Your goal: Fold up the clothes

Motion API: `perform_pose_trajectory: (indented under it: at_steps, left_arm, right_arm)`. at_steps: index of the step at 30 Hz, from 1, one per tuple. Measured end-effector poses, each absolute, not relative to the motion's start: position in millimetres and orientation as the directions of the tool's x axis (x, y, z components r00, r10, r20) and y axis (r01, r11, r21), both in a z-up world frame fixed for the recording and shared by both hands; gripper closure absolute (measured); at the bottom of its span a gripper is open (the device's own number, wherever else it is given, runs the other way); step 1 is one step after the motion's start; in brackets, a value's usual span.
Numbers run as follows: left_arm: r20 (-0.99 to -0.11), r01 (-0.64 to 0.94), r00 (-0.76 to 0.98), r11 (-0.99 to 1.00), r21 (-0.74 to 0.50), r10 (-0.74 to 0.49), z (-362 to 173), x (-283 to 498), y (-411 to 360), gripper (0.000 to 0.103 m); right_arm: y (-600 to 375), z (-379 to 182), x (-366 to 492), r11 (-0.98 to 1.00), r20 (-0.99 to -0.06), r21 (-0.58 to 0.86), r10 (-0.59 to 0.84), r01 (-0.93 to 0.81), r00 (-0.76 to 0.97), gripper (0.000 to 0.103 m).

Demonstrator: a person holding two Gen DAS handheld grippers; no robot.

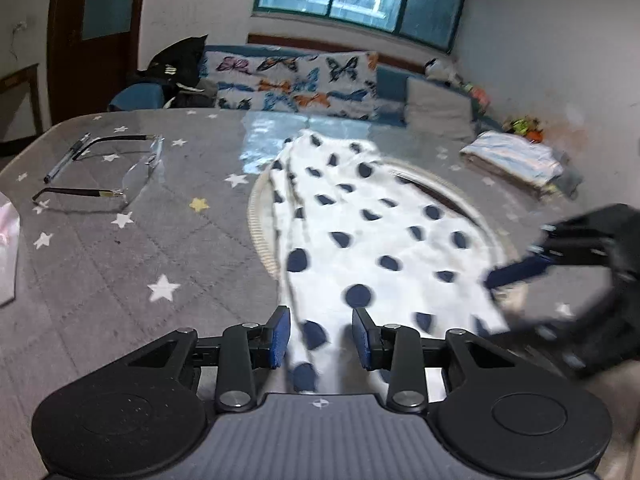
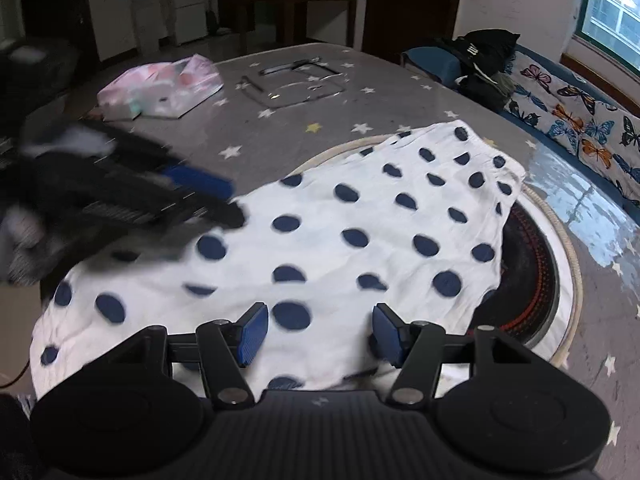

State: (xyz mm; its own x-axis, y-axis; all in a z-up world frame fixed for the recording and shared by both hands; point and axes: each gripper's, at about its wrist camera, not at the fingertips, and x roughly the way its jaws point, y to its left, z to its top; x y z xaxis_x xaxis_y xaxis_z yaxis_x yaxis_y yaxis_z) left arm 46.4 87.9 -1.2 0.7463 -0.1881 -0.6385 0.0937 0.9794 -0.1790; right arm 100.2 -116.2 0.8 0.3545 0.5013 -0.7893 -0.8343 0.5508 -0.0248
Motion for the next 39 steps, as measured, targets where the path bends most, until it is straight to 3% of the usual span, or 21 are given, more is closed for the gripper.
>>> perform_pose_trajectory:
  at_steps: [7,12,14,22,29,33,39]
  left_arm:
    - [-0.655,0.091,0.738,0.985,-0.145,-0.165,-8.0,59.4,84.7,0.075]
    - [-0.643,0.083,0.753,0.989,-0.124,-0.144,-7.0,58.6,83.1,0.098]
    - [-0.636,0.08,0.76,0.99,-0.116,-0.136,-6.1,57.7,82.5,0.1]
    - [-0.588,0.043,0.802,0.991,-0.126,-0.109,5.9,50.3,88.7,0.101]
    - [-0.633,0.004,0.771,0.995,-0.101,-0.067,-8.2,58.6,92.2,0.099]
    - [-0.635,0.0,0.771,0.997,-0.079,-0.05,-6.6,58.0,93.7,0.094]
    - [-0.614,0.018,0.786,0.994,-0.107,-0.081,8.2,43.1,94.5,0.094]
  right_arm:
    - [-116.1,-8.8,85.1,0.522,-0.81,-0.013,0.495,-0.853,0.315,0.043]
    - [-114.5,-11.4,80.4,0.515,-0.806,-0.019,0.499,-0.857,0.318,0.041]
    - [-114.0,-12.5,79.8,0.516,-0.807,-0.017,0.498,-0.856,0.317,0.04]
    - [-116.2,-15.0,77.9,0.519,-0.803,-0.018,0.502,-0.855,0.322,0.039]
    - [-118.2,-6.5,76.9,0.525,-0.782,-0.01,0.526,-0.851,0.334,0.039]
    - [-115.8,0.3,77.5,0.511,-0.765,0.022,0.562,-0.859,0.315,0.04]
    - [-97.9,-8.8,69.2,0.455,-0.763,0.057,0.594,-0.889,0.255,0.047]
